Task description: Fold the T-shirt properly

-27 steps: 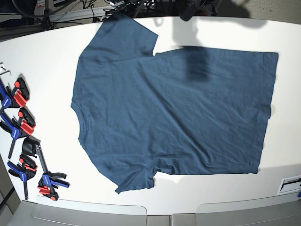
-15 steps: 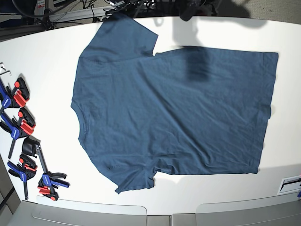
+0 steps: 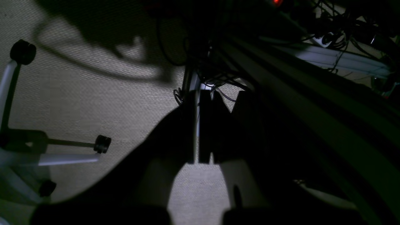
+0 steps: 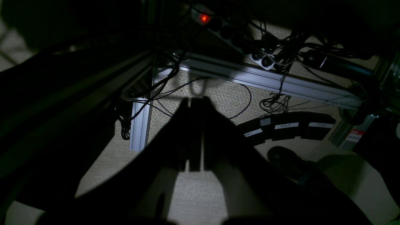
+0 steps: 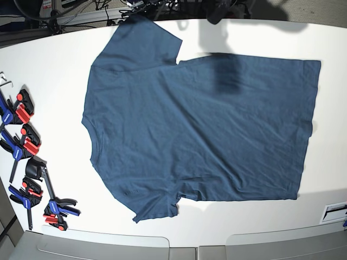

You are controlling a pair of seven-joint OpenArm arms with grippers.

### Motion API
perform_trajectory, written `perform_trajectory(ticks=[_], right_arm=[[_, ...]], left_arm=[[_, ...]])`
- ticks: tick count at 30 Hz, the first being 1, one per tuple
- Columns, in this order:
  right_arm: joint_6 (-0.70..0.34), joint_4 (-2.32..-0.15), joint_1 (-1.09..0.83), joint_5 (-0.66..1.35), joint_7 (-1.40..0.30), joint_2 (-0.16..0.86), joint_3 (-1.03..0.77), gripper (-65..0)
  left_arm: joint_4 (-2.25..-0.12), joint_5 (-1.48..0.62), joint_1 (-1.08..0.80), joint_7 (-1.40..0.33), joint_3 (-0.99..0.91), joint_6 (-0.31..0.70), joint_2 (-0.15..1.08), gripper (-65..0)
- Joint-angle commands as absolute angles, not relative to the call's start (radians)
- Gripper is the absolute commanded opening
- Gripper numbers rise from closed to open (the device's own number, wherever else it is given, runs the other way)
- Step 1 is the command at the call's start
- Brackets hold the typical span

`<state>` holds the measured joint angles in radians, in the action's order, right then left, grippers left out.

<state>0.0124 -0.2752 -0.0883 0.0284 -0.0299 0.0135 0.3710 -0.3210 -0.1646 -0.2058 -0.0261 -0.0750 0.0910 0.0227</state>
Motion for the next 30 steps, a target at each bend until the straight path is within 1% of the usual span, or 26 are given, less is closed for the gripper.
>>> perform_trajectory(ticks=[1, 4, 11, 16, 18, 21, 26, 30], right_arm=[[0.018, -0.281, -0.087, 0.030, -0.020, 0.014, 0.371, -65.0], [0.019, -0.281, -0.096, 0.030, -0.024, 0.023, 0.371, -65.0], [0.019, -0.293, -0.149, 0.030, -0.017, 0.071, 0.371, -65.0], [0.019, -0.397, -0.244, 0.030, -0.015, 0.125, 0.371, -65.0], [0.019, -0.468, -0.299, 0.030, -0.015, 0.149, 0.370, -65.0], [0.031, -0.609, -0.400, 0.030, -0.014, 0.190, 0.370, -65.0], [0.097, -0.913, -0.598, 0.030, 0.009, 0.261, 0.370, -65.0], [0.132, -1.166, -0.750, 0.030, 0.027, 0.320, 0.370, -65.0]], left_arm=[[-0.328, -0.169, -0.223, -0.026, -0.077, 0.101, 0.027, -65.0], [-0.366, -0.170, -0.262, -0.019, -0.077, 0.101, 0.035, -65.0], [-0.539, -0.170, -0.419, 0.024, -0.077, 0.101, 0.084, -65.0], [-0.687, -0.170, -0.555, 0.027, -0.077, 0.101, 0.133, -65.0], [-0.764, -0.172, -0.623, 0.027, -0.077, 0.101, 0.154, -65.0], [-0.898, -0.263, -0.732, 0.027, -0.077, 0.101, 0.196, -65.0], [-1.176, -0.373, -0.926, 0.027, -0.078, 0.101, 0.281, -65.0], [-1.401, -0.376, -1.062, 0.022, -0.078, 0.101, 0.336, -65.0]])
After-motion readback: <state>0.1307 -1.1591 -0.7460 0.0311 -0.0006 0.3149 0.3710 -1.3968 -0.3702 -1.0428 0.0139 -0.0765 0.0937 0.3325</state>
